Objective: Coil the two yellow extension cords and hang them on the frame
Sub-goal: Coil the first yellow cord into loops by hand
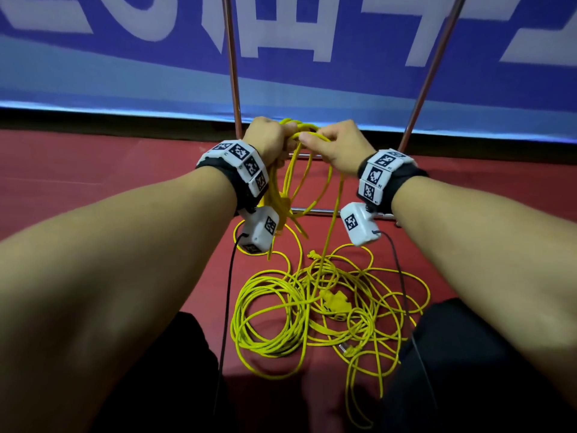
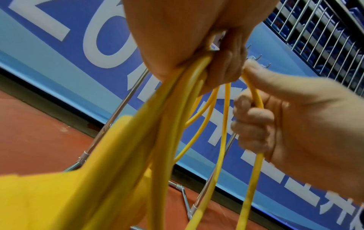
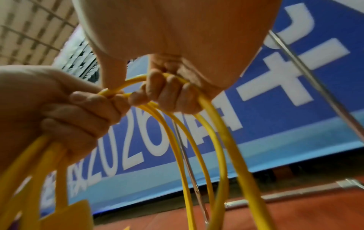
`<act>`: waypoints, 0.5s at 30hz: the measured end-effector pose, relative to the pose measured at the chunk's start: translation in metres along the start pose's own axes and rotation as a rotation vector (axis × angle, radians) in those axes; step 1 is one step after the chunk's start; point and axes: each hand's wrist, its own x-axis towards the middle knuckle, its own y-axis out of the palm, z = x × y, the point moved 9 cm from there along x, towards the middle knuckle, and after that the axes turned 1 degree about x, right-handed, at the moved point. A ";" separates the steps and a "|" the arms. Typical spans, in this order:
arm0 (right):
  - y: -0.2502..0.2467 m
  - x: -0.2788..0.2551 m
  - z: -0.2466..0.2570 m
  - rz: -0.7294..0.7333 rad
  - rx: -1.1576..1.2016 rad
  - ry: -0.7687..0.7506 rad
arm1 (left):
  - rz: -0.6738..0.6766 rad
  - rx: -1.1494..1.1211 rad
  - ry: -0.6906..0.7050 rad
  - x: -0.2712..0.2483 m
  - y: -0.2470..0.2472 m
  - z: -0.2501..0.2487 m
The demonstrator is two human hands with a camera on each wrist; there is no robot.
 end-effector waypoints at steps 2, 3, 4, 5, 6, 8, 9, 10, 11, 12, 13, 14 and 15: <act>0.018 -0.008 -0.031 0.164 0.043 0.132 | -0.038 0.005 0.027 0.003 -0.006 -0.004; 0.027 -0.015 -0.048 0.247 0.047 0.214 | -0.058 -0.006 0.036 0.005 -0.010 -0.004; 0.032 -0.025 -0.063 0.324 0.075 0.301 | -0.075 -0.025 0.035 0.006 -0.014 -0.004; 0.035 -0.034 -0.077 0.376 0.131 0.381 | -0.080 -0.045 0.032 0.007 -0.016 -0.002; 0.034 -0.041 -0.085 0.394 0.198 0.438 | -0.077 -0.052 0.028 0.008 -0.018 0.000; 0.025 -0.046 -0.090 0.352 0.309 0.485 | -0.067 -0.048 0.026 0.009 -0.020 0.002; 0.020 -0.046 -0.087 0.310 0.348 0.477 | -0.066 -0.043 0.025 0.009 -0.020 0.002; 0.014 -0.042 -0.083 0.258 0.377 0.457 | -0.068 -0.035 0.021 0.009 -0.021 0.002; 0.007 -0.037 -0.079 0.202 0.399 0.433 | -0.071 -0.030 0.015 0.009 -0.021 0.003; -0.002 -0.032 -0.075 0.139 0.427 0.418 | -0.074 -0.029 0.003 0.007 -0.022 0.003; -0.010 -0.026 -0.071 0.068 0.456 0.409 | -0.072 -0.039 -0.014 0.005 -0.023 0.005; -0.019 -0.022 -0.066 -0.002 0.459 0.394 | -0.062 -0.055 -0.032 0.002 -0.023 0.006; -0.027 -0.018 -0.061 -0.058 0.424 0.364 | -0.047 -0.069 -0.044 0.000 -0.021 0.007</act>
